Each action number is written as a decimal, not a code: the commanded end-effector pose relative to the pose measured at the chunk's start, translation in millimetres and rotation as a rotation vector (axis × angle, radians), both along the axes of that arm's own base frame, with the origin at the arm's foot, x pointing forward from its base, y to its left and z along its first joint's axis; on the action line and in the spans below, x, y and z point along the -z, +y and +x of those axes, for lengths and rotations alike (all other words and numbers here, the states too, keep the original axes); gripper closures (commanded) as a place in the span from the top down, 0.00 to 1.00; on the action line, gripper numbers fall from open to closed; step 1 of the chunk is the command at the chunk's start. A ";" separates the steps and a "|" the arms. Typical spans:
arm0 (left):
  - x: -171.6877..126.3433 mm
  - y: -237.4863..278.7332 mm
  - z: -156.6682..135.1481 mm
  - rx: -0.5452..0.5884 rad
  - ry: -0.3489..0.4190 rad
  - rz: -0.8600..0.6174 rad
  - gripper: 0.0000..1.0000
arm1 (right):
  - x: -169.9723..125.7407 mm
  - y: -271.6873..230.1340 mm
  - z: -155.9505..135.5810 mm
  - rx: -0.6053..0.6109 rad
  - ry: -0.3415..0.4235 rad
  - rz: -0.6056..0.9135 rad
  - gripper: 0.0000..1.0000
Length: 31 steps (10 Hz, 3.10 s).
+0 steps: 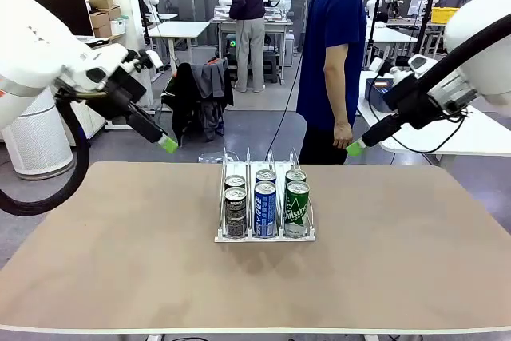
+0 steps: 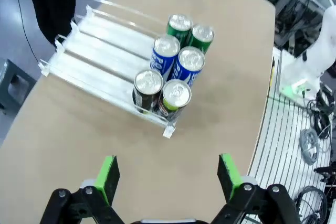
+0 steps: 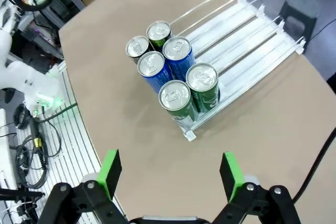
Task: Fill the beverage cans into the dispenser.
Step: Pick up the Pepsi coke handed by the human.
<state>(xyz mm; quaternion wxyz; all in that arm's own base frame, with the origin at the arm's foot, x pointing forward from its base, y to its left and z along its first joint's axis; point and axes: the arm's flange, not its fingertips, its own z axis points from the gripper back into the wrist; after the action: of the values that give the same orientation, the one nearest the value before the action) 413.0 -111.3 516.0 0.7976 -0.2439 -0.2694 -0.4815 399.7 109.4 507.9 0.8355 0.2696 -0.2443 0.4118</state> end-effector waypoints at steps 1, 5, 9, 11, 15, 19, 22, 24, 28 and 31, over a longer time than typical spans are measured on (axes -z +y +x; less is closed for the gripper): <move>8.8 -11.8 0.4 0.008 0.019 0.061 1.00 | 15.5 2.1 -6.4 0.106 -0.109 -0.048 1.00; 11.2 -1.0 4.6 0.050 0.059 0.026 1.00 | 20.1 -5.6 17.8 0.085 -0.044 -0.033 1.00; -44.6 46.5 44.6 0.306 0.205 -0.031 1.00 | -55.4 -25.1 58.5 -0.179 -0.009 0.043 1.00; -76.8 58.9 50.2 0.292 0.110 0.017 1.00 | -97.1 -35.3 67.3 -0.216 -0.012 0.079 1.00; -138.8 79.2 47.3 -0.117 -0.064 0.183 1.00 | -174.9 -44.6 63.6 -0.083 -0.138 -0.035 1.00; -156.0 79.1 40.9 -0.275 -0.151 0.210 1.00 | -210.8 -49.4 59.3 0.008 -0.222 -0.078 1.00; -167.0 81.7 49.6 -0.249 -0.153 0.199 1.00 | -215.5 -51.7 61.8 -0.038 -0.227 -0.052 1.00; -167.0 81.7 49.6 -0.249 -0.153 0.199 1.00 | -215.5 -51.7 61.8 -0.038 -0.227 -0.052 1.00; -167.0 81.7 49.6 -0.249 -0.153 0.199 1.00 | -215.5 -51.7 61.8 -0.038 -0.227 -0.052 1.00; -167.0 81.7 49.6 -0.249 -0.153 0.199 1.00 | -219.4 -50.0 57.7 0.003 -0.245 -0.093 1.00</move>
<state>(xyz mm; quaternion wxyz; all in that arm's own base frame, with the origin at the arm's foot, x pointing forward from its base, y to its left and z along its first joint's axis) 462.0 -30.7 681.4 0.8475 -0.0950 -0.3127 -0.4182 460.5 57.7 724.3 0.8051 0.1938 -0.3240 0.4574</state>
